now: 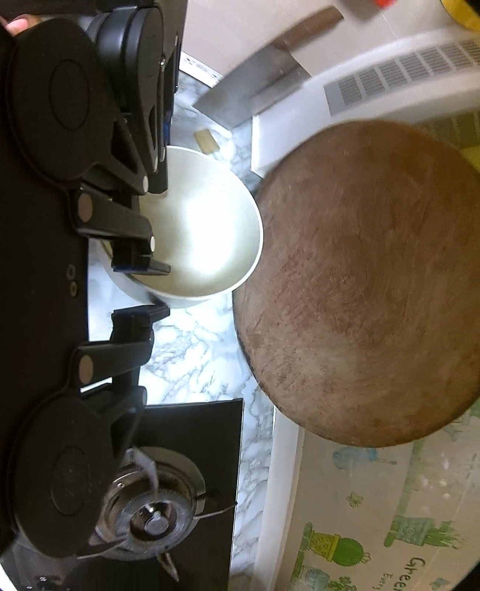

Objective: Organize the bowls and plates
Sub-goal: 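Carry the cream bowl over and lower it into the pink-handled pot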

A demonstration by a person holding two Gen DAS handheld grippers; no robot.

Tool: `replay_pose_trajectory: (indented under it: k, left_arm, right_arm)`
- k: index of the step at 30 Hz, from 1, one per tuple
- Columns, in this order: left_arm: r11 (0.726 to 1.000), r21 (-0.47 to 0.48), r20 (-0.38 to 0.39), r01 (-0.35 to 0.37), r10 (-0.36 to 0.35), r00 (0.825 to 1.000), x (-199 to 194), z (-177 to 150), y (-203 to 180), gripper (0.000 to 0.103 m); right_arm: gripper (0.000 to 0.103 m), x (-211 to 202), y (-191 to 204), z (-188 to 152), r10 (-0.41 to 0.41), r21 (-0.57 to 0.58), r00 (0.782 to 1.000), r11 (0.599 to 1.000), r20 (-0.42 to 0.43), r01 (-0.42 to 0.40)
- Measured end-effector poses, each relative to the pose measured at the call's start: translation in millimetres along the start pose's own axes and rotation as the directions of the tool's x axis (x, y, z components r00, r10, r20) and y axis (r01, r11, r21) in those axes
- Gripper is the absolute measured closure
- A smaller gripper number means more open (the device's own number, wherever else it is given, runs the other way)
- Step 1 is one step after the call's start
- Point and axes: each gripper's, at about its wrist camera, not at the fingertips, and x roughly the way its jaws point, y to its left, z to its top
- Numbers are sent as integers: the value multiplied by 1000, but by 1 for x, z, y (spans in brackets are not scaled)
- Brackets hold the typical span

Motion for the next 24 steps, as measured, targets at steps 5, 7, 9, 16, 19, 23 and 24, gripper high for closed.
replay_pose_trajectory:
  k: [5, 7, 9, 16, 19, 23, 24]
  left_arm:
    - [1000, 3, 4, 12, -12, 1000, -23, -18, -1, 93]
    - [1000, 2, -1, 13, -13, 1000, -32, -25, -1, 93]
    - [1000, 3, -9, 13, -13, 1000, -39, -33, -3, 93]
    - [1000, 6, -19, 9, -8, 1000, -60, -67, -5, 93]
    - [1000, -7, -19, 14, -14, 1000, -64, -83, -2, 93]
    - [1000, -21, 2, 14, -14, 1000, -70, -108, 3, 93]
    - [1000, -22, 5, 12, -12, 1000, -70, -113, 3, 93]
  right_arm:
    - [85, -27, 2, -16, 18, -7, 1000, 1000, 9, -18]
    - [85, -37, 3, -22, 25, -9, 1000, 1000, 13, -25]
    - [85, -46, 4, -29, 32, -11, 999, 999, 17, -32]
    - [85, -73, 9, -56, 56, -18, 998, 998, 17, -55]
    - [85, -79, 10, -68, 70, -24, 997, 997, 15, -69]
    - [85, -80, 10, -91, 98, -6, 995, 995, -7, -98]
    - [85, -80, 11, -96, 104, -4, 994, 995, -16, -105]
